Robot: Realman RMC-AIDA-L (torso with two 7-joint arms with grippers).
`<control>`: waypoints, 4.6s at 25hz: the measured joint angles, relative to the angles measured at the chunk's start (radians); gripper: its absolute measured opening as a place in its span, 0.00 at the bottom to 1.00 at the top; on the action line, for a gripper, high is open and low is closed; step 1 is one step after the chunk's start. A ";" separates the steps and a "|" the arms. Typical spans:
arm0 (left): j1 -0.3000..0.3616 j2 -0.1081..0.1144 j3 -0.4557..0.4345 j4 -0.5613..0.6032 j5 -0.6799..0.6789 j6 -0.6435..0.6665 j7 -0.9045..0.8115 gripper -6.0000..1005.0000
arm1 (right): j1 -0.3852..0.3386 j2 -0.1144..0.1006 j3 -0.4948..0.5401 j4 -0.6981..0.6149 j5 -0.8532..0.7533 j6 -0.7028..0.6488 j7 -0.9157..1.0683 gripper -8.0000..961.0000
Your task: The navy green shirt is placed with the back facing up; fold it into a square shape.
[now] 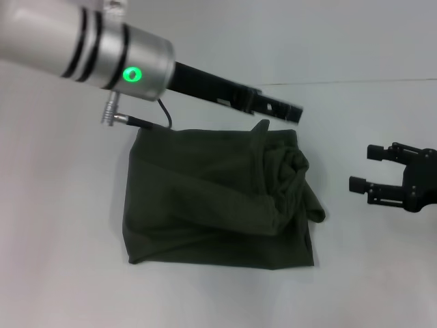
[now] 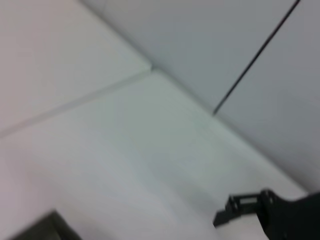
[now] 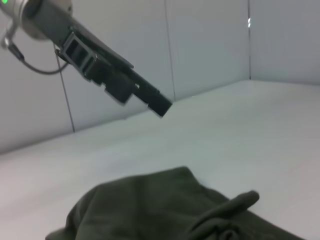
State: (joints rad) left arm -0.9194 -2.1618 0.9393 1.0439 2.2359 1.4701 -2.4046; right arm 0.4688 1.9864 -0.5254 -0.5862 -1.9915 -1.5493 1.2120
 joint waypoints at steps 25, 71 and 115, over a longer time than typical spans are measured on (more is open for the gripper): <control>0.237 0.045 -0.174 -0.263 -0.436 0.005 0.765 0.94 | 0.022 0.002 0.117 0.005 -0.003 -0.127 0.096 0.91; 0.475 0.037 -0.285 -0.433 -0.455 -0.025 1.250 0.94 | 0.412 0.022 -0.455 -0.087 -0.199 0.090 0.492 0.91; 0.496 0.041 -0.338 -0.427 -0.453 0.041 1.265 0.94 | 0.397 0.030 -0.399 -0.127 -0.366 0.326 0.985 0.91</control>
State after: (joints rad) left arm -0.4230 -2.1213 0.6015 0.6173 1.7825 1.5109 -1.1399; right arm 0.8660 2.0161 -0.9248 -0.7135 -2.3576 -1.2236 2.1965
